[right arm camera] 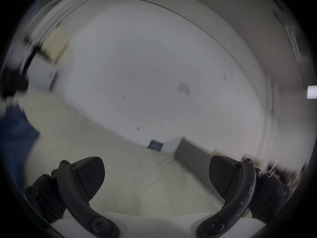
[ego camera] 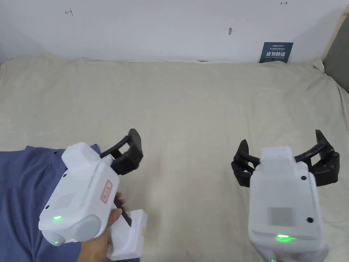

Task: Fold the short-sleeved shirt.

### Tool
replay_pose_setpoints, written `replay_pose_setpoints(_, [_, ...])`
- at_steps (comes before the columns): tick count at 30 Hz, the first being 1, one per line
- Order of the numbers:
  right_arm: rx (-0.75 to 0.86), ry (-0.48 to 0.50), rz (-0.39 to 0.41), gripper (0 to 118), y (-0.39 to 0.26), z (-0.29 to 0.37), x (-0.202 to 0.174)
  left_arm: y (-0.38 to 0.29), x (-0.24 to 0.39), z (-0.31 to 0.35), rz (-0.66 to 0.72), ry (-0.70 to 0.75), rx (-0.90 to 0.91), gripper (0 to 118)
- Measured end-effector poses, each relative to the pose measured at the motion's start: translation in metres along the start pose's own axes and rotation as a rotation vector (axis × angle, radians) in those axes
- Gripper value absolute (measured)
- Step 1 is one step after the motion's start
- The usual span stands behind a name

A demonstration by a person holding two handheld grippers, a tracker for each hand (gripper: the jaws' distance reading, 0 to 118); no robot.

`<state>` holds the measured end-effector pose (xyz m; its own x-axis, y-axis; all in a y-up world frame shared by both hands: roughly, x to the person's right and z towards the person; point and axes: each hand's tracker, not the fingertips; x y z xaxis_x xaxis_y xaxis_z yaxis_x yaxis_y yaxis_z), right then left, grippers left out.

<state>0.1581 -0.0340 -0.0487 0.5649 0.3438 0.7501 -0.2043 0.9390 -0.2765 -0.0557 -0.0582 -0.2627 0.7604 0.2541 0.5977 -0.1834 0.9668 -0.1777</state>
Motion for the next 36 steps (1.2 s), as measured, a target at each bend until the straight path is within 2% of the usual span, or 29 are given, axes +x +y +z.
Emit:
replay_pose_setpoints(2, [-0.050, 0.046, -0.140, 118, -0.005, -0.003, 0.008, -0.009, 0.010, 0.000, -0.263, 0.037, 0.040, 118])
replay_pose_setpoints(4, [-0.085, 0.080, -0.188, 118, -0.010, -0.006, 0.011, -0.017, 0.018, 0.002, -0.405, 0.033, 0.048, 118])
replay_pose_setpoints(6, [-0.104, 0.110, -0.222, 118, -0.014, -0.008, 0.014, -0.023, 0.017, 0.003, -0.476, 0.028, 0.052, 118])
replay_pose_setpoints(14, [-0.091, 0.109, -0.209, 118, -0.012, -0.004, 0.013, -0.024, 0.014, -0.001, -0.391, 0.024, 0.027, 118])
replay_pose_setpoints(36, [-0.088, 0.136, -0.193, 118, -0.007, -0.003, 0.010, -0.020, 0.012, 0.002, -0.376, 0.034, 0.033, 118])
